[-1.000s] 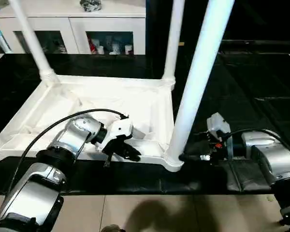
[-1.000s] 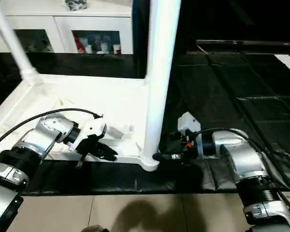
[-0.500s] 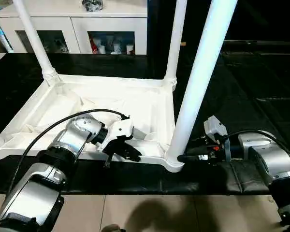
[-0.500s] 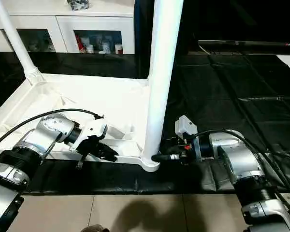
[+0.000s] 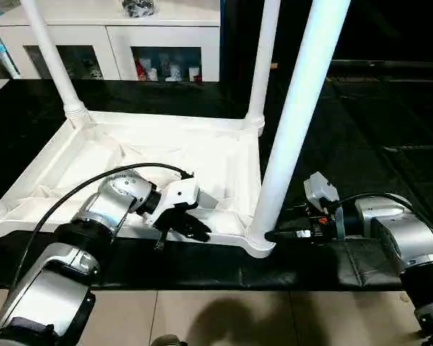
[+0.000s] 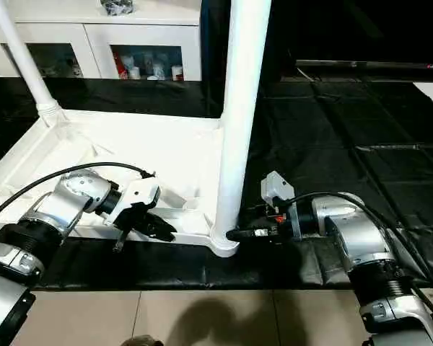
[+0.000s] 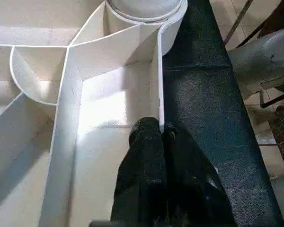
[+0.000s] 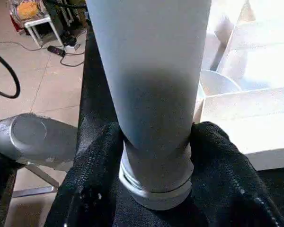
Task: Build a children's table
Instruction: Rotate leg to tighten
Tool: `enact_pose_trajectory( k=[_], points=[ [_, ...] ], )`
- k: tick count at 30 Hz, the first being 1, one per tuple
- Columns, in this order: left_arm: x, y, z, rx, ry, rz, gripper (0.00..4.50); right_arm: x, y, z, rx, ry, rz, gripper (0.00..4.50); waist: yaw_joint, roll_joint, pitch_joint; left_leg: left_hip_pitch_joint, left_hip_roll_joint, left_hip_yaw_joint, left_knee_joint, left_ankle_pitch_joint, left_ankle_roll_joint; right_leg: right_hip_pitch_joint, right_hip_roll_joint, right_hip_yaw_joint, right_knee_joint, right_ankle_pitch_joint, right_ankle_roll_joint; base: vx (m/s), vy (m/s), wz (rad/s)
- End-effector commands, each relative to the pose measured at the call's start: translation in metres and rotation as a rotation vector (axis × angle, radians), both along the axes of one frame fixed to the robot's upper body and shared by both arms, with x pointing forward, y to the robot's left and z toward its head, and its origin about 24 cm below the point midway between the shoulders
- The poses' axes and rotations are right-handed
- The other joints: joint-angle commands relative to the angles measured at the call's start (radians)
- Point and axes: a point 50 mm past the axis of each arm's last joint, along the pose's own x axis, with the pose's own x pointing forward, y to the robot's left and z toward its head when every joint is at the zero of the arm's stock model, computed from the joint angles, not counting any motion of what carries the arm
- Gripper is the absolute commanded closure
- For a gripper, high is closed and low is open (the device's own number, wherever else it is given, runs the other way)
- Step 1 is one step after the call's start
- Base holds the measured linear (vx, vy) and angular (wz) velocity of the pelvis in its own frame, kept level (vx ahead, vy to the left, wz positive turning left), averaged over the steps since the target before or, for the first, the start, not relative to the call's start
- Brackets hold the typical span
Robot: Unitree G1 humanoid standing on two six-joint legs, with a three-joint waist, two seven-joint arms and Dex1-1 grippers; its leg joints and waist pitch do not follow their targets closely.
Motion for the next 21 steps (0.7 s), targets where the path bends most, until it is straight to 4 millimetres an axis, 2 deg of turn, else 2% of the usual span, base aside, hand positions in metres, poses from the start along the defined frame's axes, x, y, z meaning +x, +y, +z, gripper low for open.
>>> enact_pose_trajectory(
  k=[1, 2, 4, 8, 10, 11, 12, 13, 15, 17, 18, 19, 20, 21],
  points=[
    [0.0, -0.011, 0.0, 0.01, -0.005, -0.032, 4.5, -0.006, 0.009, 0.001, 0.05, 0.02, 0.056, 2.62, -0.008, -0.014, -0.077, 0.016, 0.029, -0.004, -0.058, -0.181, 0.069, 0.054, -0.071, 0.049, -0.072, -0.277, -0.187, 0.0, 0.0, 0.0],
    [0.003, -0.014, 0.0, -0.009, -0.008, 0.019, 4.5, -0.005, 0.012, 0.0, 0.074, 0.022, 0.017, 2.62, -0.007, -0.018, -0.077, 0.016, 0.03, -0.003, -0.058, -0.179, 0.07, 0.054, -0.071, 0.05, -0.071, -0.275, -0.187, 0.0, 0.0, 0.0],
    [0.007, -0.02, 0.001, -0.044, -0.006, 0.088, 4.5, -0.005, 0.016, -0.004, 0.102, 0.022, -0.05, 2.62, -0.006, -0.016, -0.074, 0.018, 0.032, -0.003, -0.059, -0.181, 0.068, 0.051, -0.071, 0.05, -0.072, -0.283, -0.189, 0.0, 0.0, 0.0],
    [0.012, -0.034, 0.004, -0.102, -0.002, 0.191, 4.5, -0.006, 0.029, -0.017, 0.109, 0.044, -0.194, 2.65, -0.015, -0.019, -0.069, 0.016, 0.025, -0.007, -0.064, -0.216, 0.043, 0.054, -0.073, 0.045, -0.084, -0.392, -0.149, 0.0, 0.0, 0.0],
    [0.012, -0.037, 0.005, -0.114, 0.001, 0.212, 4.5, -0.006, 0.032, -0.019, 0.114, 0.057, -0.222, 2.71, -0.017, -0.018, -0.069, 0.021, 0.025, -0.007, -0.065, -0.222, 0.037, 0.051, -0.074, 0.046, -0.087, -0.406, -0.142, 0.0, 0.0, 0.0],
    [0.014, -0.044, 0.007, -0.136, 0.007, 0.255, 4.5, -0.006, 0.041, -0.024, 0.128, 0.061, -0.284, 2.82, -0.024, -0.018, -0.068, 0.019, 0.025, -0.008, -0.067, -0.223, 0.035, 0.053, -0.073, 0.047, -0.088, -0.406, -0.141, 0.0, 0.0, 0.0],
    [0.015, -0.047, 0.007, -0.139, 0.004, 0.273, 4.5, -0.005, 0.044, -0.026, 0.126, 0.061, -0.311, 2.88, -0.034, -0.013, -0.067, 0.022, 0.022, -0.009, -0.067, -0.245, 0.026, 0.048, -0.073, 0.045, -0.092, -0.424, -0.142, 0.0, 0.0, 0.0],
    [0.016, -0.049, 0.008, -0.144, -0.001, 0.296, 4.5, -0.003, 0.048, -0.029, 0.118, 0.062, -0.345, 2.96, -0.043, -0.018, -0.068, 0.015, 0.019, -0.011, -0.069, -0.246, 0.022, 0.056, -0.073, 0.042, -0.093, -0.438, -0.132, 0.0, 0.0, 0.0],
    [0.02, -0.057, 0.01, -0.169, -0.005, 0.367, 4.5, 0.007, 0.06, -0.034, 0.092, 0.055, -0.468, 3.11, -0.053, -0.018, -0.067, 0.022, 0.019, -0.01, -0.067, -0.259, 0.022, 0.048, -0.072, 0.043, -0.098, -0.451, -0.127, 0.0, 0.0, 0.0],
    [0.024, -0.064, 0.013, -0.189, -0.009, 0.415, 4.5, 0.016, 0.07, -0.036, 0.09, 0.063, -0.569, 3.31, -0.072, -0.015, -0.066, 0.013, 0.015, -0.015, -0.069, -0.263, 0.012, 0.052, -0.072, 0.038, -0.096, -0.47, -0.126, 0.0, 0.0, 0.0],
    [0.024, -0.064, 0.013, -0.189, -0.009, 0.416, 4.5, 0.017, 0.07, -0.036, 0.09, 0.064, -0.571, 3.31, -0.075, -0.016, -0.068, 0.013, 0.015, -0.017, -0.07, -0.262, 0.01, 0.055, -0.072, 0.036, -0.098, -0.468, -0.121, 0.0, 0.0, 0.0],
    [0.028, -0.07, 0.017, -0.209, -0.017, 0.466, 4.5, 0.026, 0.08, -0.034, 0.098, 0.067, -0.655, 3.35, -0.08, -0.018, -0.068, 0.015, 0.015, -0.015, -0.069, -0.261, 0.014, 0.052, -0.071, 0.039, -0.099, -0.455, -0.12, 0.0, 0.0, 0.0],
    [0.031, -0.074, 0.019, -0.22, -0.03, 0.503, 4.5, 0.032, 0.088, -0.031, 0.111, 0.063, -0.706, 3.35, -0.089, -0.017, -0.069, 0.017, 0.014, -0.014, -0.067, -0.267, 0.015, 0.049, -0.07, 0.039, -0.098, -0.437, -0.135, 0.0, 0.0, 0.0],
    [0.031, -0.075, 0.019, -0.22, -0.032, 0.511, 4.5, 0.033, 0.089, -0.03, 0.115, 0.063, -0.719, 3.46, -0.091, -0.016, -0.07, 0.016, 0.013, -0.014, -0.066, -0.264, 0.016, 0.049, -0.069, 0.04, -0.097, -0.428, -0.138, 0.0, 0.0, 0.0]
  ],
)
